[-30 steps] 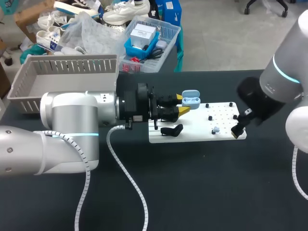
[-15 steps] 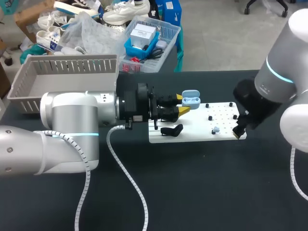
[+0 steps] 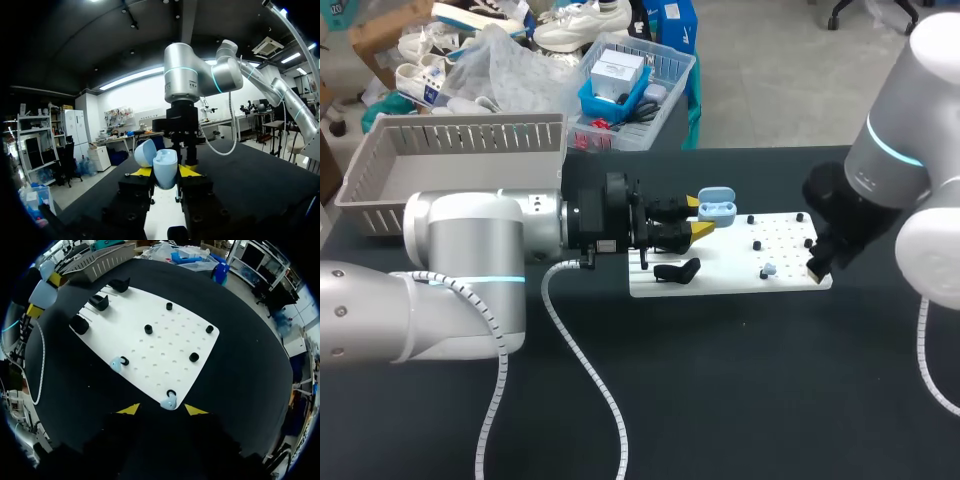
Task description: Pick up each earbud case from the left stands, insert the matching earbuds, close the lid, and place the case in the box.
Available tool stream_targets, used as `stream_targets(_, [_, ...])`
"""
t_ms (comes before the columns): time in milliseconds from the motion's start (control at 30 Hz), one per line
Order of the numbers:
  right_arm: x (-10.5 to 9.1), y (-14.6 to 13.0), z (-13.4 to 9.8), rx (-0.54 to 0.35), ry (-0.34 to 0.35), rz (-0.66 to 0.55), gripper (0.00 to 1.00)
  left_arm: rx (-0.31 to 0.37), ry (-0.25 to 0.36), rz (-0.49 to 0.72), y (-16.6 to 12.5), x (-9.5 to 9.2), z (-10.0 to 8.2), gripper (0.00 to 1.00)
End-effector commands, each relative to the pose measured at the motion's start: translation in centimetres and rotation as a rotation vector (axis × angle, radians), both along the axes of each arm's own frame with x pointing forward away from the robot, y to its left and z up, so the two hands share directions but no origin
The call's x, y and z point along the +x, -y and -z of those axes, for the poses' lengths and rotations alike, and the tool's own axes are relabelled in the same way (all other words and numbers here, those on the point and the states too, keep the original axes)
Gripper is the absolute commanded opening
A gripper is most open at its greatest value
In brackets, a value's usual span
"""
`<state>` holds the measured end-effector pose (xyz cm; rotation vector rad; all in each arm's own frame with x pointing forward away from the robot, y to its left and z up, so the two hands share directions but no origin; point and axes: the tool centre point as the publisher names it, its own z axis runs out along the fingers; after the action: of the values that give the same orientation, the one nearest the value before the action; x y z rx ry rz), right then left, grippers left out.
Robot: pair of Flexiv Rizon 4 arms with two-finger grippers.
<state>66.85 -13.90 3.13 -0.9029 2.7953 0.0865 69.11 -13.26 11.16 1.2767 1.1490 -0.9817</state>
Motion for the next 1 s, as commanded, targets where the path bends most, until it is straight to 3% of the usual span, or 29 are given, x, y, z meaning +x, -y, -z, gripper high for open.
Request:
stream_targets(33, [0.34,-0.03,0.21,0.003,-0.007,-0.001,0.49,-0.003,0.002,-0.003,0.0,-0.02,0.07,0.0])
stream_targets(1000, [0.41,-0.05,1.05,0.017,-0.02,0.017,0.42,-0.003,0.002,-0.003,0.0,-0.02,0.07,0.0])
